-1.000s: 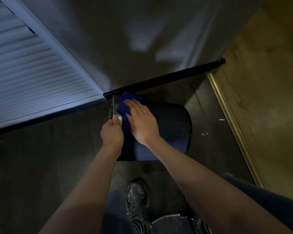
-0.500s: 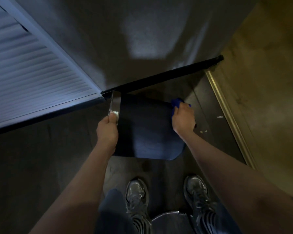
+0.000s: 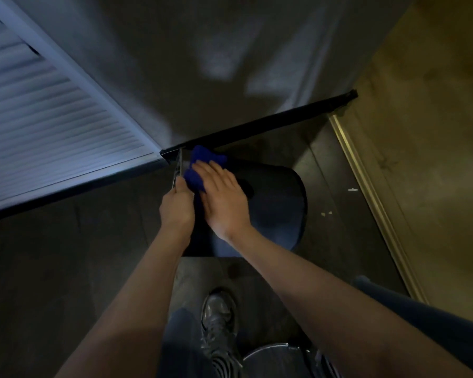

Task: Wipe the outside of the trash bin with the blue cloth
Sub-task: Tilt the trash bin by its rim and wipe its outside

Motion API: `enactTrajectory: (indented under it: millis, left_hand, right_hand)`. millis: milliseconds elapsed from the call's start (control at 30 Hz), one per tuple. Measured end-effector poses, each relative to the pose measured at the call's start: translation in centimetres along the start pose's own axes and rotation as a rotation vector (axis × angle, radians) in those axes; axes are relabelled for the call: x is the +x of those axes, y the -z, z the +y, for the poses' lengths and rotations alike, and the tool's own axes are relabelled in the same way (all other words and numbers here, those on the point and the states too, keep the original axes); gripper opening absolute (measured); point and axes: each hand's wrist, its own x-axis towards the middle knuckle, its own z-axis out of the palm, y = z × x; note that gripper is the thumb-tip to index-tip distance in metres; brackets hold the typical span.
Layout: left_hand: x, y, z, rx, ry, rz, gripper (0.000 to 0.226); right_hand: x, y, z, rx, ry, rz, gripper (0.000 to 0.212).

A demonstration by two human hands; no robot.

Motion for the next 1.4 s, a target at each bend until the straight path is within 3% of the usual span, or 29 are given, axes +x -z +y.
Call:
enactTrajectory:
  millis: [100,200,367,533,700,800,967,1067,1267,1400]
  left_hand:
    - [0.0,0.2,0.1,-0.006,0.003,0.012,0.037]
    - [-0.3,0.3,-0.2,0.057,-0.006,0.032,0.036]
    - [-0.8,0.7,-1.0,0.146,-0.101,0.042,0.039]
    - [-2.0,0.6,-1.2,0.223,-0.337,-0.037,0.042]
    - [-3.3,-0.5,-0.8,0.354,-0.613,-0.162,0.046]
    - [-3.5,-1.0,-0.5,0.381,-0.619,-0.191,0.049]
    - [-2.8,-0.5,-0.8,0.372,-0.619,-0.153,0.049]
    - [-2.3,-0.3,-0.6,0.348,-0.563,-0.123,0.045]
    - [-1.1,-1.4,0.7,0.265,-0.334,-0.151,0.039]
    - [-0.7,-1.0,0.8,0.192,-0.234,-0.116,0.036]
  right_hand:
    - [-1.3,1.2,2.4,-0.068,0.178,-0.049,0.048]
    - [-1.7,1.8,4.7,-0.040,0.141,-0.050,0.046]
    - [-1.9,2.6,9.9,0.136,-0.380,-0.029,0.033]
    - [-2.1,3.7,15.7,0.139,-0.992,-0.327,0.041]
    - [-0.5,3.2,16.1,0.649,-1.303,-0.258,0.025]
    - [2.3,4.1,14.7,0.796,-1.217,-0.224,0.027]
    - [8.5,5.5,8.7,0.935,-0.843,-0.090,0.033]
    - [7.8,4.8,5.9,0.661,-0.674,-0.077,0.034]
    - [0.6,2.3,1.6,0.144,-0.261,0.192,0.043]
    - [-3.9,0.8,2.4,-0.067,-0.097,0.110,0.052]
